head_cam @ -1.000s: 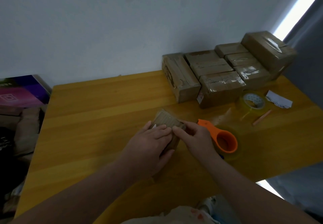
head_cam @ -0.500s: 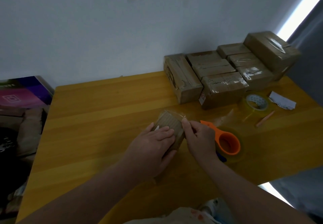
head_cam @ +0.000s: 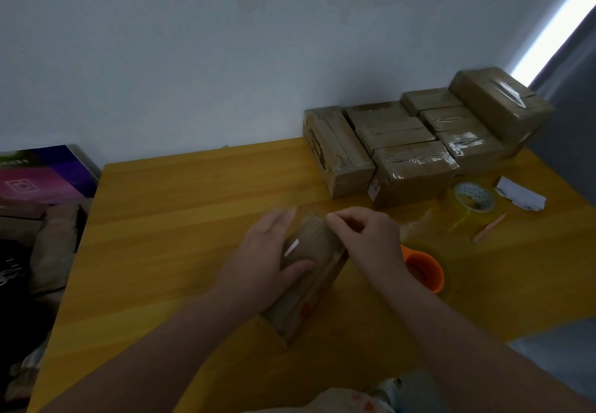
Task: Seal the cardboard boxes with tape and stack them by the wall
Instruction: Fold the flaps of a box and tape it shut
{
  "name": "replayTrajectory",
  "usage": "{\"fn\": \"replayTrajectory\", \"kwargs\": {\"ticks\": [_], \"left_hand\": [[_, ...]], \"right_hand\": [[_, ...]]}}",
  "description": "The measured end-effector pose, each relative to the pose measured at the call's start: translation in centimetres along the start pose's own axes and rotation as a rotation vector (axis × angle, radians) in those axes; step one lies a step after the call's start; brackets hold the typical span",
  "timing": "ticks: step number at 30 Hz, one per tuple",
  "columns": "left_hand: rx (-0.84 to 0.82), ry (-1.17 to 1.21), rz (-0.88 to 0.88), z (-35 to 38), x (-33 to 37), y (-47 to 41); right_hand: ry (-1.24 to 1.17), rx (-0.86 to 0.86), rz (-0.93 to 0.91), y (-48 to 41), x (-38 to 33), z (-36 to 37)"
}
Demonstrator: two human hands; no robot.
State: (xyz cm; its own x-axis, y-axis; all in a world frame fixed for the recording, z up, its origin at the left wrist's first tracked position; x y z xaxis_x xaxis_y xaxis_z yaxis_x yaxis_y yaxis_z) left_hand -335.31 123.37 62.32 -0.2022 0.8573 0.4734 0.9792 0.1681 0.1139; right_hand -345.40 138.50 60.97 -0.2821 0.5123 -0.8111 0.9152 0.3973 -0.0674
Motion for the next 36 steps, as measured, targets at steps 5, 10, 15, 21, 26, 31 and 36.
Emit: {"fn": "replayTrajectory", "kwargs": {"ticks": [5, 10, 15, 21, 26, 31, 36], "left_hand": [[-0.184, -0.17, 0.148, 0.2, 0.0, -0.3], [-0.178, -0.282, 0.189, 0.2, 0.1, -0.7], [-0.192, -0.311, 0.185, 0.2, 0.5, -1.3], [-0.207, -0.202, 0.174, 0.0, 0.2, -1.9], [0.113, -0.111, 0.184, 0.1, -0.7, -0.8], [0.272, -0.038, 0.269, 0.4, -1.1, -0.6], [0.247, 0.008, 0.223, 0.3, -1.0, -0.7]], "right_hand": [[-0.032, 0.016, 0.059, -0.5, 0.1, 0.2], [-0.085, 0.036, 0.101, -0.5, 0.1, 0.4], [-0.118, 0.016, 0.106, -0.5, 0.2, 0.4], [-0.407, -0.097, 0.237, -0.1, 0.3, -0.3], [-0.267, -0.451, 0.021, 0.7, 1.5, -1.2], [0.316, -0.665, -0.229, 0.1, 1.0, -1.8], [0.717, -0.688, -0.461, 0.1, 0.6, -1.9]]}}
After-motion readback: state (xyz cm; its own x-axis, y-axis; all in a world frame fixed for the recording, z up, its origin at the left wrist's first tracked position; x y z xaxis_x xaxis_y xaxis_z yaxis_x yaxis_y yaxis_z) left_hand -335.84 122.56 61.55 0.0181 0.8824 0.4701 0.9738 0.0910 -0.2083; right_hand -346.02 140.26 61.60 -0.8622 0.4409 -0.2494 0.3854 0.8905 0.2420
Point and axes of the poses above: each hand's wrist, its own y-axis away from the middle knuckle, its own z-axis out of the palm, x = y × z, the point moved 1 cm from there along -y, towards the middle knuckle, and after that the axes turned 2 degrees about -x, right-handed, at the moved point
